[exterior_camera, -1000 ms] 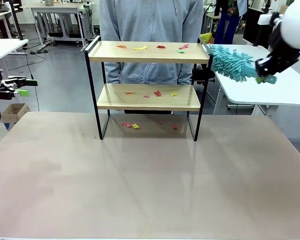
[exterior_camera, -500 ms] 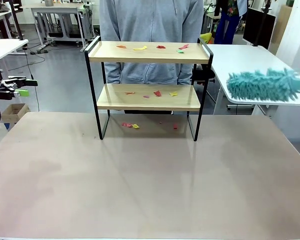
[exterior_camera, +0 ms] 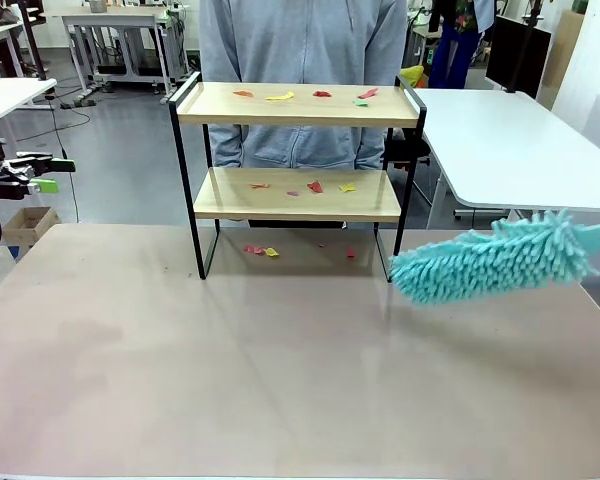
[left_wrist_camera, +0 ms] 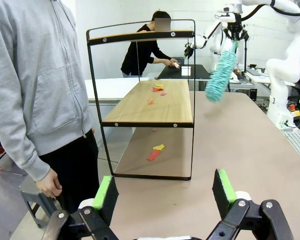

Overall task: Clean the shelf.
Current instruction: Clean the specific section of the Shelf indicated by the human with the Duster.

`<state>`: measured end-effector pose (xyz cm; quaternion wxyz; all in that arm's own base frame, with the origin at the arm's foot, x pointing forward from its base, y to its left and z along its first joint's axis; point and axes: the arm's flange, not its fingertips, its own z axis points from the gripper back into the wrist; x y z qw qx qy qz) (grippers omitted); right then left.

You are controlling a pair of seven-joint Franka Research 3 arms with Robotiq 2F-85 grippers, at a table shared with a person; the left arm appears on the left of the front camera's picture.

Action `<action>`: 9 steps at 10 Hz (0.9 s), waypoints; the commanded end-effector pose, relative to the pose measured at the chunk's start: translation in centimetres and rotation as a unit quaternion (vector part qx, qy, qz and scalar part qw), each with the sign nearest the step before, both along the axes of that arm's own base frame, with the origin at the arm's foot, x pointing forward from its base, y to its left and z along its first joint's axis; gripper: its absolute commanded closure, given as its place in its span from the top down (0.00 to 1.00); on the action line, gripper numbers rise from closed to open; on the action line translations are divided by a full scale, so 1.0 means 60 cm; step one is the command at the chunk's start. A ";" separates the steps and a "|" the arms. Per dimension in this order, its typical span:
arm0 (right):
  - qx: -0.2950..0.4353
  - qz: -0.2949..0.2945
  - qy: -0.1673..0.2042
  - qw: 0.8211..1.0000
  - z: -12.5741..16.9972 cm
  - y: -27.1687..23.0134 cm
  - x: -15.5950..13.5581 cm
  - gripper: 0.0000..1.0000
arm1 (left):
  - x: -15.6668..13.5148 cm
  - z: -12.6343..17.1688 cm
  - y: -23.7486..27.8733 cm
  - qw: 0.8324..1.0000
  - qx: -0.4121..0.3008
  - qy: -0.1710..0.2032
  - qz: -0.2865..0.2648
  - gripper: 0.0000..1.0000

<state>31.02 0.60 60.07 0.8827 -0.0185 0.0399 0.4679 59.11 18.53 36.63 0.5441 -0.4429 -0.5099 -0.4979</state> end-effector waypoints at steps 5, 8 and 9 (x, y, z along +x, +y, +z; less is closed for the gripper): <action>0.075 0.167 0.082 0.980 -0.070 0.118 -0.015 0.13 | -0.001 0.003 -0.001 1.000 0.000 -0.002 -0.001 1.00; 0.067 0.156 0.083 0.982 -0.076 0.126 -0.020 0.13 | -0.001 0.003 -0.001 1.000 0.000 -0.002 -0.001 1.00; 0.067 0.156 0.083 0.982 -0.076 0.126 -0.020 0.13 | -0.001 0.003 -0.001 1.000 0.000 -0.002 -0.001 1.00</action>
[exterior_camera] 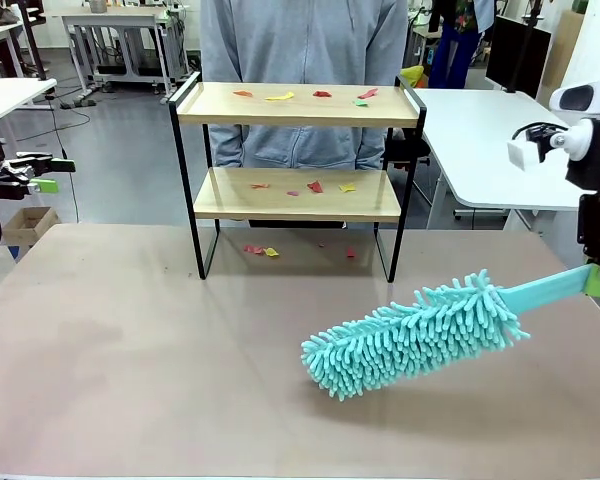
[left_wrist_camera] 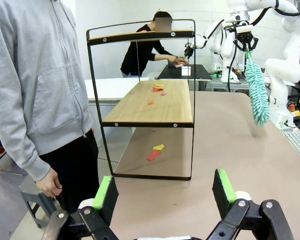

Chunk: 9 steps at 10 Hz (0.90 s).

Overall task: Clean the shelf.
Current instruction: Clean the specific section of the Shelf indicated by the human with the Duster.

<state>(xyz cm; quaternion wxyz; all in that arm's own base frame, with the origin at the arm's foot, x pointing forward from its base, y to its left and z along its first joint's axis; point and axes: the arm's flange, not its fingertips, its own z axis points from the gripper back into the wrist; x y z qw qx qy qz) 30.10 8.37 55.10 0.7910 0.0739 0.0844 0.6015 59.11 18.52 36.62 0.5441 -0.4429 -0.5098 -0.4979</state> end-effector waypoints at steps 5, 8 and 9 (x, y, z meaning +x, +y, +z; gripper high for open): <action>0.004 -0.001 -0.006 1.000 0.007 -0.003 -0.005 0.13 | -0.001 0.003 -0.001 1.000 0.000 -0.002 -0.001 1.00; 0.004 -0.001 -0.006 1.000 0.007 -0.003 -0.005 0.13 | -0.001 0.003 -0.001 1.000 0.000 -0.002 -0.001 1.00; 0.004 -0.001 -0.006 1.000 0.007 -0.003 -0.005 0.13 | -0.001 0.003 -0.001 1.000 0.000 -0.002 -0.001 1.00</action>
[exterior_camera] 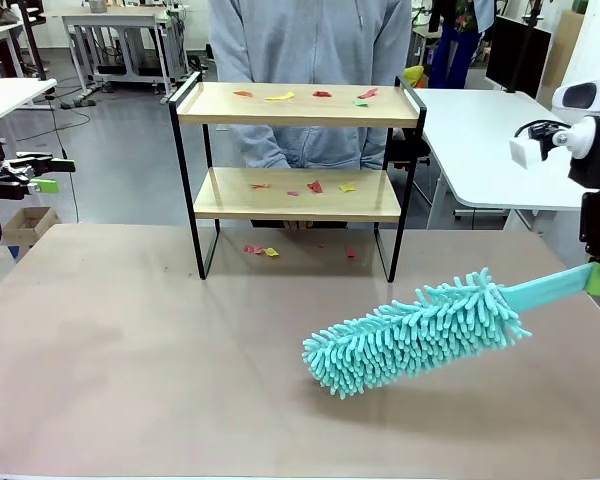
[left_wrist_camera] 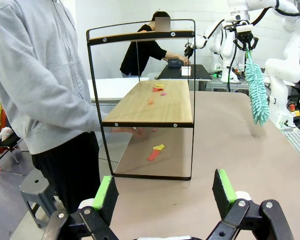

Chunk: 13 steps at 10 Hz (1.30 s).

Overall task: Clean the shelf.
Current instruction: Clean the specific section of the Shelf indicated by the human with the Duster.

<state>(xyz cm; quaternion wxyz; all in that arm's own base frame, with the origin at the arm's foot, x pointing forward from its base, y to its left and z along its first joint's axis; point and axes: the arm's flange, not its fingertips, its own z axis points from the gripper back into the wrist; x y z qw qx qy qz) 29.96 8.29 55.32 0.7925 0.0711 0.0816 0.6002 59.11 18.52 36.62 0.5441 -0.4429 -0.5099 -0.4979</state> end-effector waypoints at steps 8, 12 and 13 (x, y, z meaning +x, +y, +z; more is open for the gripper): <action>0.004 0.001 -0.002 1.000 0.003 -0.002 -0.002 0.13 | -0.001 0.003 -0.001 1.000 0.000 -0.002 -0.001 1.00; 0.017 -0.042 -0.003 0.999 0.004 0.033 -0.002 0.13 | -0.001 0.003 -0.001 1.000 0.000 -0.002 -0.001 1.00; 0.036 -0.092 -0.010 0.995 0.006 0.069 -0.006 0.13 | -0.001 0.003 -0.001 1.000 0.000 -0.002 -0.001 1.00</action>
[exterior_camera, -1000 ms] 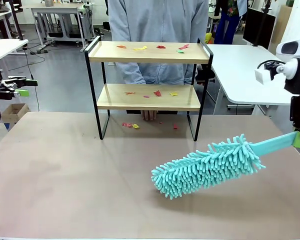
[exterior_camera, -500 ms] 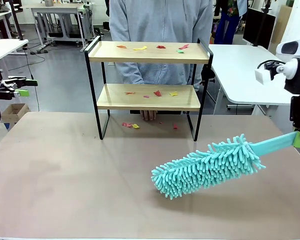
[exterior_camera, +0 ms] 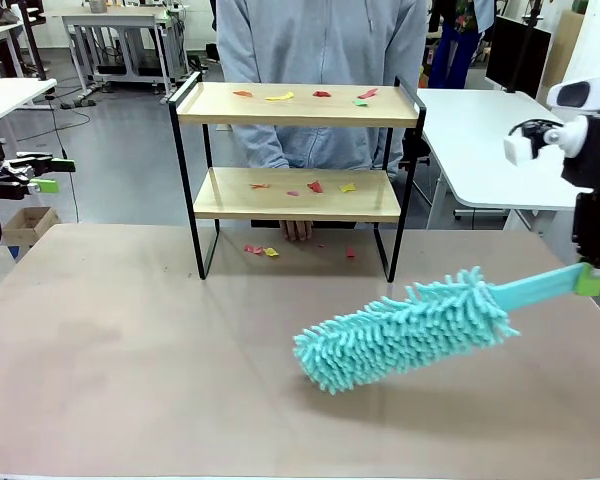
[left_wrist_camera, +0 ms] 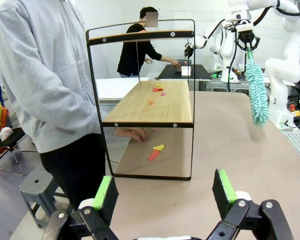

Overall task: Clean the shelf.
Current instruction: Clean the specific section of the Shelf indicated by the human with the Duster.

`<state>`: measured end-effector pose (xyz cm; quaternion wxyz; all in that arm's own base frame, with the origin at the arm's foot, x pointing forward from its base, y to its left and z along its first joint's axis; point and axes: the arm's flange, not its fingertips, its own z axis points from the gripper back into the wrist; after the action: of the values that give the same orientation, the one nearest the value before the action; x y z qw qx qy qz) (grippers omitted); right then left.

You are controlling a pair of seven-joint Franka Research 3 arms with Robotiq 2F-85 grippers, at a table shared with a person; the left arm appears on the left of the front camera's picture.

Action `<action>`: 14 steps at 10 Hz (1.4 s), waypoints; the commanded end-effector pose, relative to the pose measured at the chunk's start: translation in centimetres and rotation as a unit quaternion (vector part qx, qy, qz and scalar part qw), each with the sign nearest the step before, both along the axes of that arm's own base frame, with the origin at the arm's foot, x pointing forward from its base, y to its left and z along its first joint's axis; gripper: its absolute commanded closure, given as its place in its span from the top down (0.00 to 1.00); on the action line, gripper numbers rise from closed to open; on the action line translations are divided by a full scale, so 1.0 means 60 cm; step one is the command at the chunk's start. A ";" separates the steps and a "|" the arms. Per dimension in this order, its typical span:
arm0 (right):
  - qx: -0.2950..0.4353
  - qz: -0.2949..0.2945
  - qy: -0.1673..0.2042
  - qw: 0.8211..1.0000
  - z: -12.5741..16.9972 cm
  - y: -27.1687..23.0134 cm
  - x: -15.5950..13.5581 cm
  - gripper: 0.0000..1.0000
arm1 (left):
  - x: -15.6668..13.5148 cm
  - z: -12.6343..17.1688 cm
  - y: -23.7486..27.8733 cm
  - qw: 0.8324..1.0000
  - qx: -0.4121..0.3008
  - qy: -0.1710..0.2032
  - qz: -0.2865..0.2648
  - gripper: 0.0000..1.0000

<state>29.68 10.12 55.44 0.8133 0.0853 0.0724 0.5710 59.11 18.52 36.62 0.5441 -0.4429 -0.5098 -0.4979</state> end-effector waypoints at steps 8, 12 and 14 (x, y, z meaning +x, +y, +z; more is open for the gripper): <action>0.100 -0.291 -0.034 0.951 -0.042 0.235 -0.014 0.13 | -0.001 0.003 -0.001 1.000 0.000 -0.002 -0.001 1.00; 0.082 -0.267 -0.032 0.960 -0.027 0.220 -0.018 0.13 | -0.001 0.003 -0.001 1.000 0.000 -0.002 -0.001 1.00; 0.085 -0.274 -0.028 0.958 -0.036 0.227 -0.015 0.13 | -0.001 0.003 -0.001 1.000 0.000 -0.002 -0.001 1.00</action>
<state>28.62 23.71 53.31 0.9299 0.1539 -0.0233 0.3334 59.11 18.52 36.62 0.5441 -0.4429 -0.5098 -0.4979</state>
